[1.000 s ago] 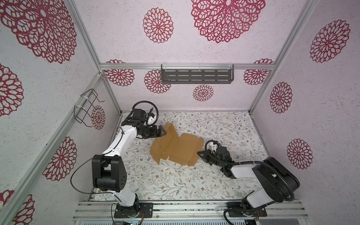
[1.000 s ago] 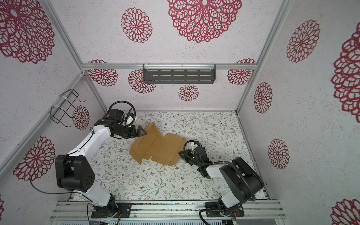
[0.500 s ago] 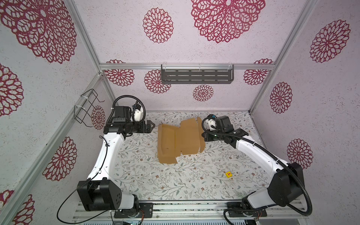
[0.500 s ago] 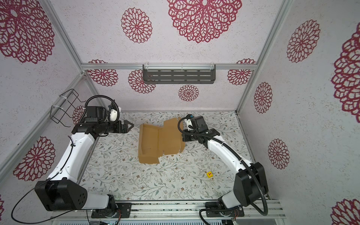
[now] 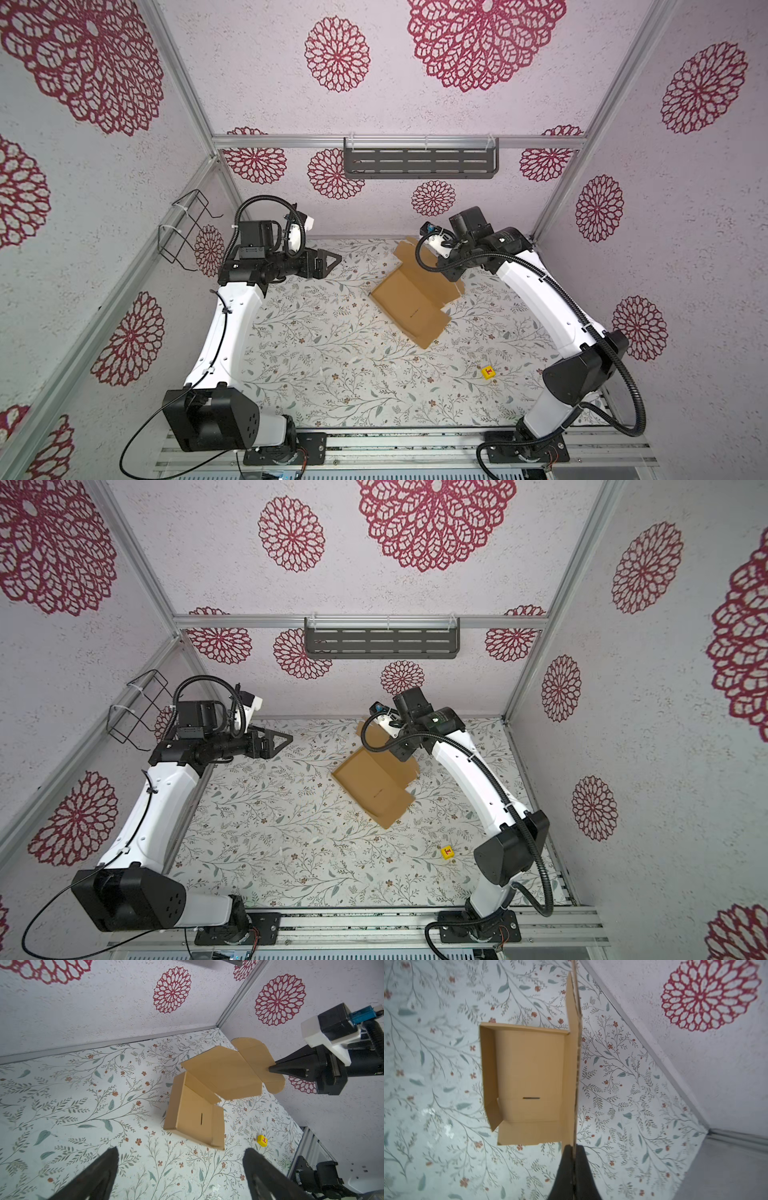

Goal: Assemble paper box
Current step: Turn over the paper box at the center of the table, then move the paper box to the center of the table.

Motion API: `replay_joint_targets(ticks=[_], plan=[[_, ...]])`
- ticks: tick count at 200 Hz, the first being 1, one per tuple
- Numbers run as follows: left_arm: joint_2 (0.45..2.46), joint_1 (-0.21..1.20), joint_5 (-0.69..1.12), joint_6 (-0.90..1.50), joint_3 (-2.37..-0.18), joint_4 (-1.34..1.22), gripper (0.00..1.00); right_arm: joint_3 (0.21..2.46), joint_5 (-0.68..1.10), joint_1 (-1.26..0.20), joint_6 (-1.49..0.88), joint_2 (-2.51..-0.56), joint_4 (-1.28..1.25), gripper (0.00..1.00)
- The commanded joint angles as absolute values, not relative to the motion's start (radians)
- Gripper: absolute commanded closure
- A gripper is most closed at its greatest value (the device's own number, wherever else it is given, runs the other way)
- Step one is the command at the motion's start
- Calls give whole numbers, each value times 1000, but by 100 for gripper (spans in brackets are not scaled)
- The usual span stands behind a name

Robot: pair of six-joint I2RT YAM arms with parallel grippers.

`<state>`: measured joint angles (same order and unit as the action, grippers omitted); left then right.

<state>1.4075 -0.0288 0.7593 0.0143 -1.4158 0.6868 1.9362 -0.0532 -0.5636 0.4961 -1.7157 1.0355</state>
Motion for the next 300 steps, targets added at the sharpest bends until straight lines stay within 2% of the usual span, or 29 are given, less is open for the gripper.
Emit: replay_joint_targets(ticks=[1,47,90,101,128,150,193,212,226,238,266,300], plan=[[1370,-25,860,6,-1362,637,3,2021,-154,-614,736,-1769,1172,100],[1347,-23,940,-10,-1285,617,3,2112,-112,-658,887,-1825,1227,100],[1358,5,918,-123,-1280,660,3,2127,-148,-690,946,-1875,1180,100],[1362,20,904,-145,-1272,660,3,2123,-153,-698,944,-1889,1161,86],[1416,92,811,-233,-1319,708,3,2122,-149,-713,947,-1908,1148,73],[1464,157,750,-281,-1373,727,3,2113,-144,-715,947,-1885,1132,69],[1532,203,753,-339,-1424,674,3,2034,-154,-716,920,-1753,1095,59],[1567,222,752,-361,-1466,669,3,1945,-167,-713,863,-1654,1038,58],[1597,233,759,-350,-1493,668,3,1823,-198,-711,771,-1555,929,52],[1620,236,773,-331,-1503,658,3,1682,-232,-708,680,-1453,797,44],[1642,250,826,-352,-1483,620,3,1311,-309,-698,486,-1192,480,16],[1705,274,798,-394,-1540,614,3,1012,-320,-651,279,-949,306,6]])
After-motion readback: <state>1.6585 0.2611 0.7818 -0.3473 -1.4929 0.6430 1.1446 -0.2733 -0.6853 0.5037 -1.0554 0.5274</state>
